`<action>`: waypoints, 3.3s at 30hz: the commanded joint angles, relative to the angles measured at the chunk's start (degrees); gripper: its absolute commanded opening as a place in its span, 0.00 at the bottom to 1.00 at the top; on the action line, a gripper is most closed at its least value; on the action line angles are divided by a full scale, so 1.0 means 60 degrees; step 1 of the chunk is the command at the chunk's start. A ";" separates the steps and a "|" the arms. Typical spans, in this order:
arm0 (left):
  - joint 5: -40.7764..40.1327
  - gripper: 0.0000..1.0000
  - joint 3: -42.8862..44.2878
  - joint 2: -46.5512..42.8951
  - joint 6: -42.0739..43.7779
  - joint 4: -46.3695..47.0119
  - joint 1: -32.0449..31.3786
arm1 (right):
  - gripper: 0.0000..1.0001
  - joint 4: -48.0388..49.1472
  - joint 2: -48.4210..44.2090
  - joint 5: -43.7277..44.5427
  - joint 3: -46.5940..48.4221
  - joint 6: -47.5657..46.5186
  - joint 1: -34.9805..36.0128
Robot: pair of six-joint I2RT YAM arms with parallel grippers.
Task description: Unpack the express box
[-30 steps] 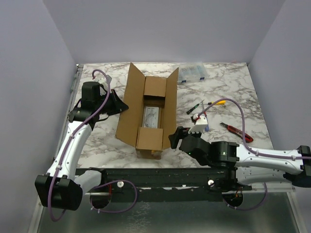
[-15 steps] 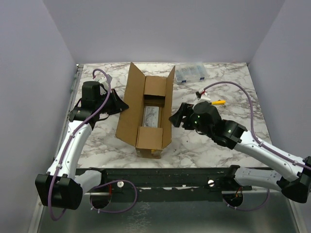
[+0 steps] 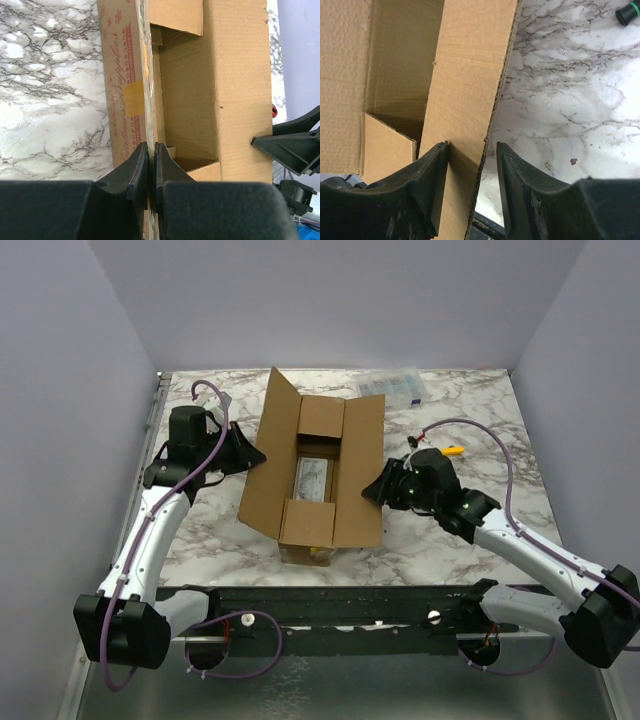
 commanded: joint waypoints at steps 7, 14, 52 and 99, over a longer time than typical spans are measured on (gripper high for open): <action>0.1279 0.10 -0.0473 0.0621 -0.0119 0.1016 -0.0002 | 0.48 -0.1743 0.0543 0.0739 0.1067 -0.1890 -0.0005; 0.1252 0.00 0.0045 0.0635 -0.0045 0.1181 0.0001 | 0.74 -0.4935 0.1167 0.2298 0.4446 -0.3878 0.0008; 0.0927 0.00 0.0201 0.0051 -0.1248 0.2045 -0.0002 | 0.88 -0.3128 0.6387 -0.5525 0.6448 -0.5322 0.0973; 0.0327 0.00 -0.1392 -0.1525 -0.1303 0.4285 -0.0100 | 0.82 -0.2747 0.1946 0.1076 0.5232 -0.1199 0.4045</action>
